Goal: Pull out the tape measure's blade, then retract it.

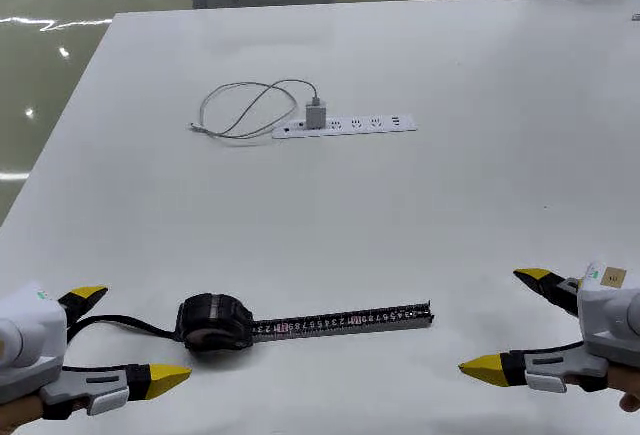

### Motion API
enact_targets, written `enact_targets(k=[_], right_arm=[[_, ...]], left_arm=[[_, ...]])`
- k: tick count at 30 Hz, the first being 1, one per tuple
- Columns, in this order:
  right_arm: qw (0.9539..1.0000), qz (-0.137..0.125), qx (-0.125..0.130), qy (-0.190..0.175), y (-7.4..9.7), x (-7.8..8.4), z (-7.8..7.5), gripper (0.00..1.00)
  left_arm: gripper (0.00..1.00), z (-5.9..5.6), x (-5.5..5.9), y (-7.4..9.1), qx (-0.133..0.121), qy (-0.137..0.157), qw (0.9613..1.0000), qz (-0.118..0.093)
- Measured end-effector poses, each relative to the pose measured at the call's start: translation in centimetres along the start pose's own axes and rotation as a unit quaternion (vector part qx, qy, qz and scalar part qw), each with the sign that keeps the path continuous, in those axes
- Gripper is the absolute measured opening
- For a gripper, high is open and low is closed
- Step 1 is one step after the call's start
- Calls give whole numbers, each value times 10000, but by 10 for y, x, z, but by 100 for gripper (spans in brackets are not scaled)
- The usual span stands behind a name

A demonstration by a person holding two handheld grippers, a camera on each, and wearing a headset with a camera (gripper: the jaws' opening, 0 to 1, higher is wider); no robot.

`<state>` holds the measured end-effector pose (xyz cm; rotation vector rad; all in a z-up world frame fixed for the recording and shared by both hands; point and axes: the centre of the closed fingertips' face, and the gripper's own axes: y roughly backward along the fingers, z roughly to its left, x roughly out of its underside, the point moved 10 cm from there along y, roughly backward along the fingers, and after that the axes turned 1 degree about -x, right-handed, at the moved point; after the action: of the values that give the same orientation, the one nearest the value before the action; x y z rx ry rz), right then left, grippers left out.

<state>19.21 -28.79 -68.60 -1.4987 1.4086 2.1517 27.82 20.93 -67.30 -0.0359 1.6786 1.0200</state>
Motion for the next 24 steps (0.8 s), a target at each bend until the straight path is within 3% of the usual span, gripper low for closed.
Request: enact_targets(k=[2,4,7,14,24], right_arm=[[10000,26,15,26,3,3,0,99],[10000,15,15,8,6,4,2,99],[10000,-2,18,21,11,7,5,99],[10000,52,38,43,22,16,14,99],[9998,166,135,-7,33,29,14,99]], left_arm=[[99,-2,6,1,-29,10,10000,12],[99,-1,11,5,-177,18,9998,-103],[99,-3,15,11,-131,192,9994,-265],[99,-8,21,16,-152,172,9996,-178],[99,-9,24,19,-136,196,9995,-207]])
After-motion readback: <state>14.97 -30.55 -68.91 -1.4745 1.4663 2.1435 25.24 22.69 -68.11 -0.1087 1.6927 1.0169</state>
